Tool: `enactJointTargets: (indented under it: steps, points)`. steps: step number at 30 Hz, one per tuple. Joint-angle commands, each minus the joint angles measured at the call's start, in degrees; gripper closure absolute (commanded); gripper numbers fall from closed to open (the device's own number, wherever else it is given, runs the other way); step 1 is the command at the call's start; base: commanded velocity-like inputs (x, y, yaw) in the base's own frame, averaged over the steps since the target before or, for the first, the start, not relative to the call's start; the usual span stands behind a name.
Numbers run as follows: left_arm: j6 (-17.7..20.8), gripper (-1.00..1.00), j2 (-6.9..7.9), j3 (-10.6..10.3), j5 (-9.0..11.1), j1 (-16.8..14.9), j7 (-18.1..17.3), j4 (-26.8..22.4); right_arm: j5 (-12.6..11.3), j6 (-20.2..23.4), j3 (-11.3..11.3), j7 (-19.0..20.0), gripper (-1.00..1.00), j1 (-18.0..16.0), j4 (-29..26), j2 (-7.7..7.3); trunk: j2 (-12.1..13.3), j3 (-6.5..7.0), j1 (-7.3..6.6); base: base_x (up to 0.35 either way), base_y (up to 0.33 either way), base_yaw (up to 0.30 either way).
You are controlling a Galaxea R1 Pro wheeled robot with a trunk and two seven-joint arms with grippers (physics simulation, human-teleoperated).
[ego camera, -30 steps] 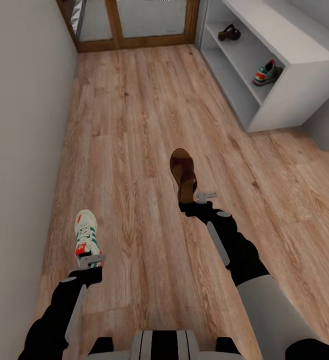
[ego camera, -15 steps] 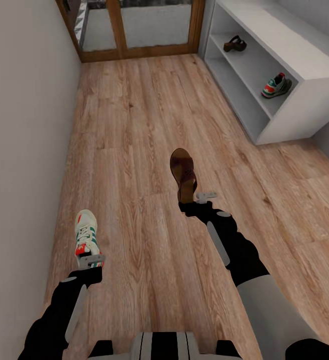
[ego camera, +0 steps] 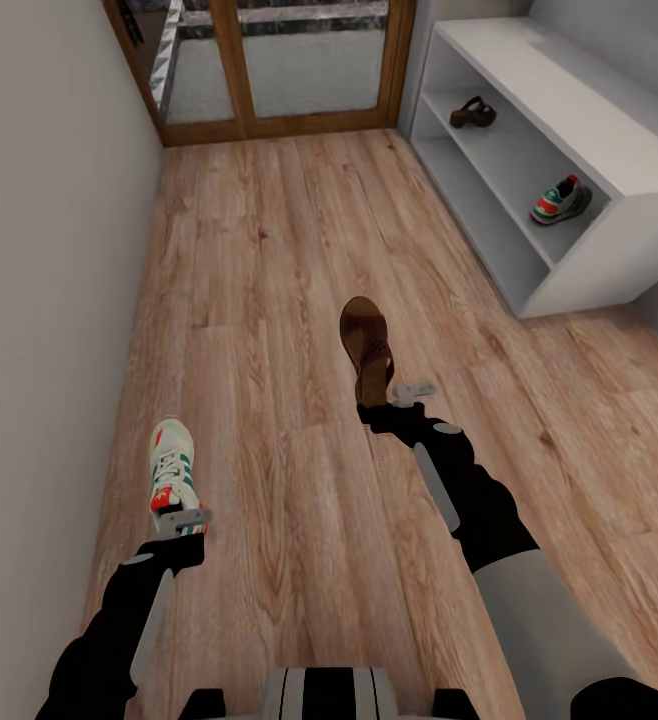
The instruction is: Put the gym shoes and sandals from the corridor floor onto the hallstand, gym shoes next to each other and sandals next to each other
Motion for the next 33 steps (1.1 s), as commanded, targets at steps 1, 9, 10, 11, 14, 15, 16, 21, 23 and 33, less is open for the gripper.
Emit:
enactJointTargets:
  steps: [1,9,10,11,14,15,16,21,23,33]
  points:
    - [0.02,1.00,0.00,0.00,-0.23,0.00,-0.15,0.01,-0.22,0.00,0.02,-0.19,1.00,0.00,-0.01,0.00,0.00,0.10,0.00,0.336,0.077,0.000]
    - [0.02,1.00,0.00,0.00,-0.23,0.00,-0.15,0.02,-0.13,0.00,-0.01,-0.19,1.00,0.00,0.00,0.00,0.00,0.81,0.00,0.337,0.084,0.000]
    - [0.02,1.00,0.00,0.00,-0.23,0.00,-0.15,0.02,-0.13,0.00,0.01,-0.19,1.00,0.00,0.00,0.00,0.00,0.90,0.00,0.337,0.089,0.000]
    - [0.02,1.00,0.00,0.00,-0.23,0.00,-0.15,0.02,-0.13,0.00,0.01,-0.19,1.00,0.00,0.00,0.00,0.00,0.99,0.00,0.336,0.089,0.000]
    - [0.02,1.00,0.00,0.00,-0.23,0.00,-0.15,0.02,-0.13,0.00,0.03,-0.19,1.00,0.00,0.02,0.00,0.00,1.25,0.00,0.336,0.090,0.000]
    - [0.02,1.00,0.00,0.00,-0.23,0.00,-0.15,0.02,-0.13,0.00,0.01,-0.19,1.00,0.00,0.01,0.00,0.00,1.34,0.00,0.337,0.090,0.000]
    - [0.02,1.00,0.00,0.00,-0.23,0.00,-0.15,0.02,-0.13,0.00,0.01,-0.19,1.00,0.00,0.00,0.00,0.00,1.43,0.00,0.337,0.090,0.000]
    - [0.02,1.00,0.00,0.00,-0.23,0.00,-0.15,0.02,-0.13,0.00,0.03,-0.19,1.00,0.00,0.00,0.00,0.00,1.88,0.00,0.337,0.090,0.000]
    - [0.02,1.00,0.00,0.00,-0.23,0.00,-0.15,0.02,-0.13,0.00,0.01,-0.19,1.00,0.00,0.00,0.00,0.00,2.05,0.00,0.337,0.090,0.000]
    - [0.02,1.00,0.00,-0.08,-0.23,0.00,-0.15,0.02,-0.13,0.00,0.01,-0.19,1.00,-0.01,0.00,0.00,0.00,2.95,0.00,0.336,0.090,0.000]
